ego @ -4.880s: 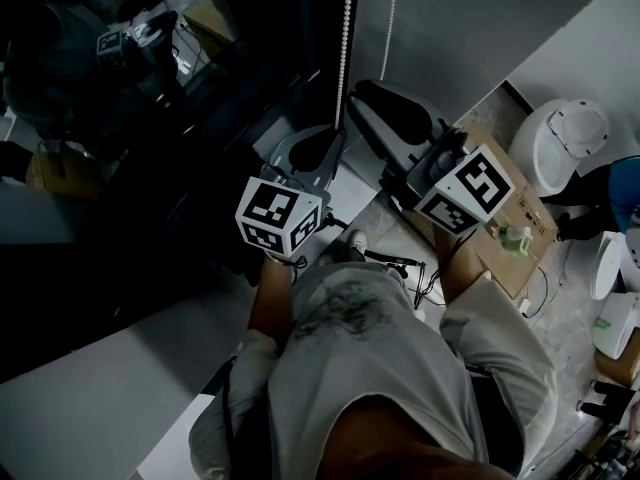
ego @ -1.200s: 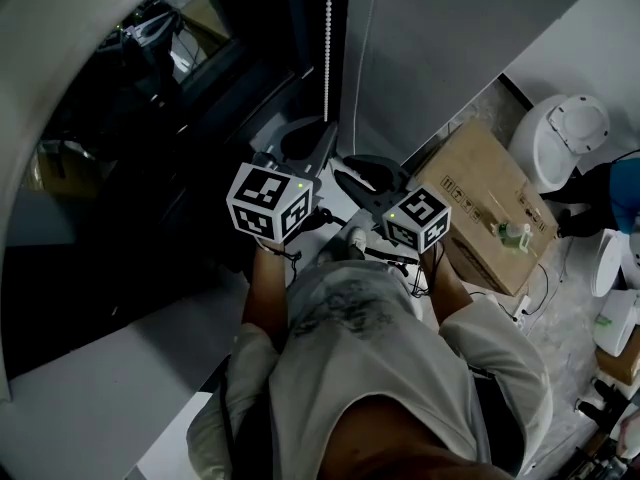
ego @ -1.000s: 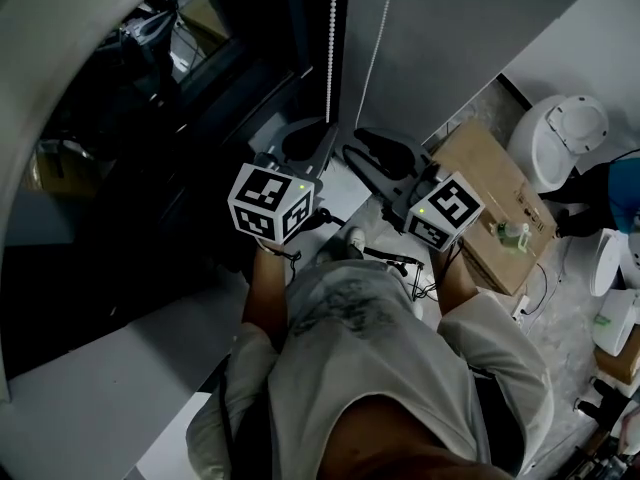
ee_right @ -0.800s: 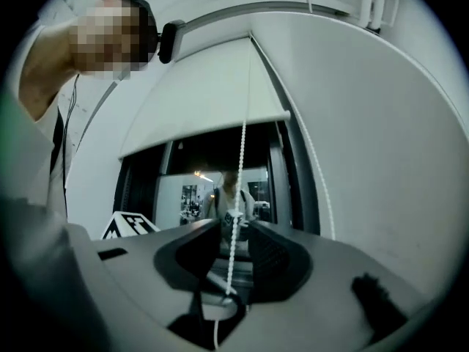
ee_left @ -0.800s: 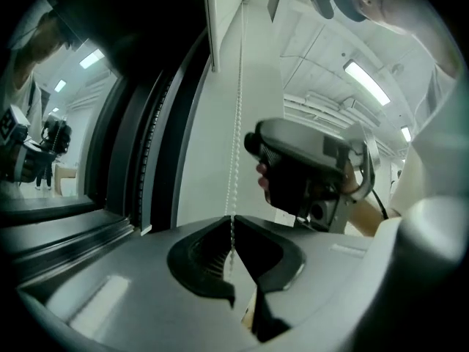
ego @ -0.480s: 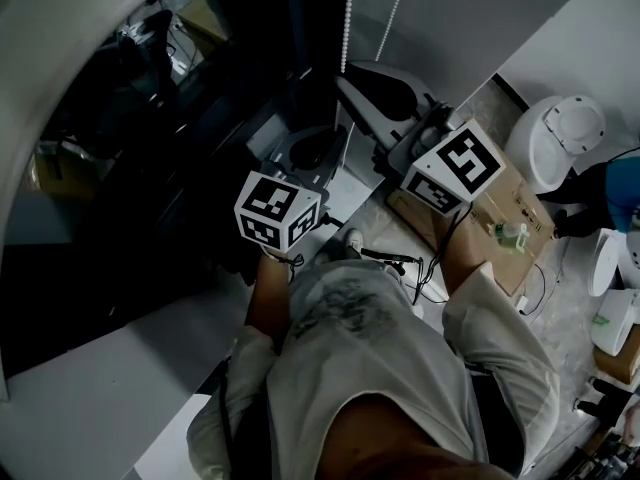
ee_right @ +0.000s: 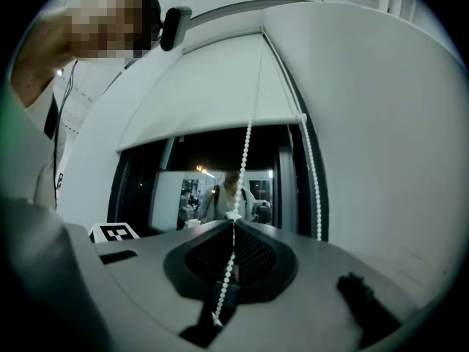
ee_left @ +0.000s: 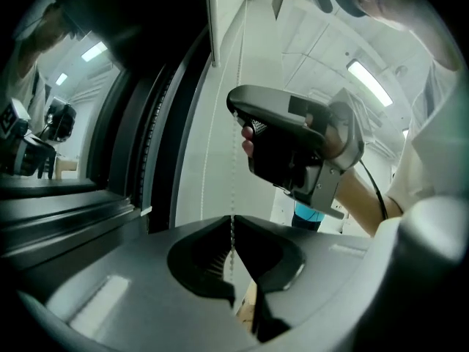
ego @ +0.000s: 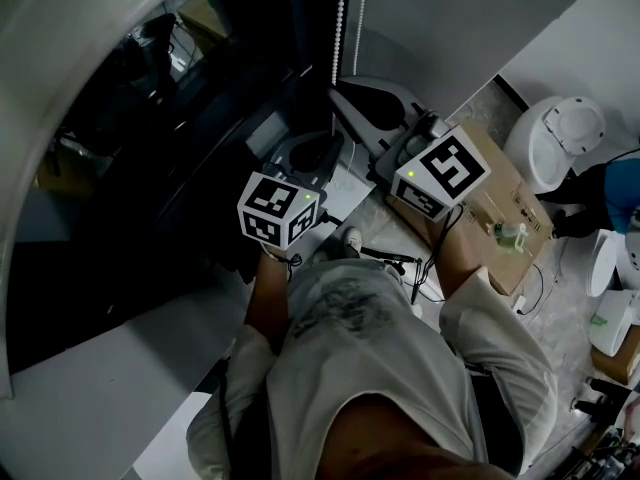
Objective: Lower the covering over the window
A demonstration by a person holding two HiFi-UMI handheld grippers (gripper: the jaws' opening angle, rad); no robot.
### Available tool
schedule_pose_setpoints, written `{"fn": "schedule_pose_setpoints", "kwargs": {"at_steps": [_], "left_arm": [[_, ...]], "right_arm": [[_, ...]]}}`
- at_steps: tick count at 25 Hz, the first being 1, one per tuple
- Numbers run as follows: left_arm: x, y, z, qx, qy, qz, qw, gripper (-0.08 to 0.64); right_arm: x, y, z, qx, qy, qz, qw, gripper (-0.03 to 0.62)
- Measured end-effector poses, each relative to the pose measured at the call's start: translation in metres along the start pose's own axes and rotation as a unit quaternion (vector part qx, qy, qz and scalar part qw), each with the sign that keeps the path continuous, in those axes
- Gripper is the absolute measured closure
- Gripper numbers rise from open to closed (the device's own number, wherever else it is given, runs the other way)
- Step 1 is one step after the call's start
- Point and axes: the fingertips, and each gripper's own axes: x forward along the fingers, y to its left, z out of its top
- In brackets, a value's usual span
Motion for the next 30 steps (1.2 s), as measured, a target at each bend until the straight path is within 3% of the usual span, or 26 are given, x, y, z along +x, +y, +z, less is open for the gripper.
{"fn": "schedule_pose_setpoints", "kwargs": {"at_steps": [22, 30], "left_arm": [[0.004, 0.004, -0.091, -0.058, 0.079, 0.003, 0.9952, 0.540], [-0.012, -0.005, -0.093, -0.037, 0.089, -0.003, 0.9954, 0.511]], "right_arm": [[-0.006, 0.017, -0.089, 0.072, 0.063, 0.002, 0.995, 0.574], [-0.013, 0.017, -0.100, 0.085, 0.069, -0.006, 0.994, 0.574]]}}
